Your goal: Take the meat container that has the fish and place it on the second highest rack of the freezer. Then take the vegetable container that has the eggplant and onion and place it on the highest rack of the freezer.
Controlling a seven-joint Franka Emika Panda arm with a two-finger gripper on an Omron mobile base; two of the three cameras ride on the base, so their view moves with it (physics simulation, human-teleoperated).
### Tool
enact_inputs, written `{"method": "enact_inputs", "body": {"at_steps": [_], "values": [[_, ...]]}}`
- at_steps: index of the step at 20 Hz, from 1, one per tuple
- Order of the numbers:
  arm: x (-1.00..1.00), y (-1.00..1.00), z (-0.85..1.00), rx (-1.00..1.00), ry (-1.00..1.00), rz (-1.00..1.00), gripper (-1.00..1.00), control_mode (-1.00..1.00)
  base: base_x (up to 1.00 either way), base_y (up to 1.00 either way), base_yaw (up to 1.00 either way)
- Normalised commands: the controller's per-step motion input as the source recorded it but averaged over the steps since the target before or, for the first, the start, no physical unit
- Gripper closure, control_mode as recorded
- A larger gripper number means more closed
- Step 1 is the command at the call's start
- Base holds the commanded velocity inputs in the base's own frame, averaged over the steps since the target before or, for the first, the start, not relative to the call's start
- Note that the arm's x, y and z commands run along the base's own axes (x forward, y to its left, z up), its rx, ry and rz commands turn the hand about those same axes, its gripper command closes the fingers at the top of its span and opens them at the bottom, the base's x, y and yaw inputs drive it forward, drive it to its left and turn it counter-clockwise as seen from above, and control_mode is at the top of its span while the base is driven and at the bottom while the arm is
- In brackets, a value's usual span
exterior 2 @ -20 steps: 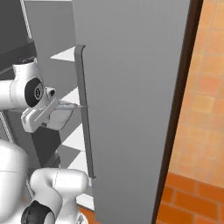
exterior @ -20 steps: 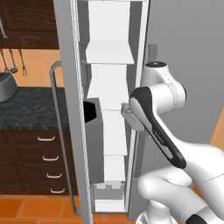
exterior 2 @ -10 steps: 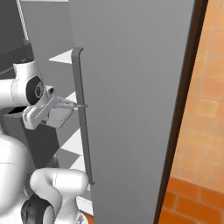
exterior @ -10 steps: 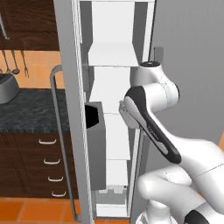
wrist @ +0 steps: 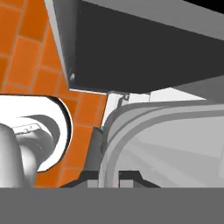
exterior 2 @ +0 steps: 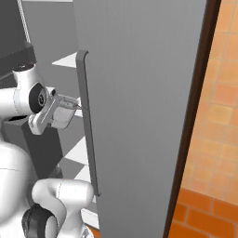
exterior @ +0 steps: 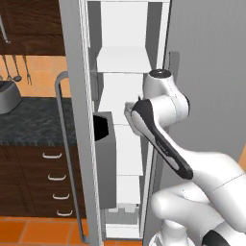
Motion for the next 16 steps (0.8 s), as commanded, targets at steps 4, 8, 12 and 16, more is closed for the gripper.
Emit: {"method": "enact_inputs", "body": {"at_steps": [4, 8, 12, 16], "values": [[0.92, 0.04, -0.24, 0.0, 0.0, 0.06, 1.0, -1.0, 0.0, 0.0, 0.0], [0.74, 0.03, -0.22, 0.0, -0.04, 0.03, 1.0, -1.0, 0.0, 0.0, 0.0], [0.66, 0.06, -0.28, 0.0, -0.06, 0.03, 1.0, -1.0, 0.0, 0.0, 0.0], [0.45, 0.04, -0.39, 0.0, -0.13, 0.01, 1.0, -1.0, 0.0, 0.0, 0.0]]}}
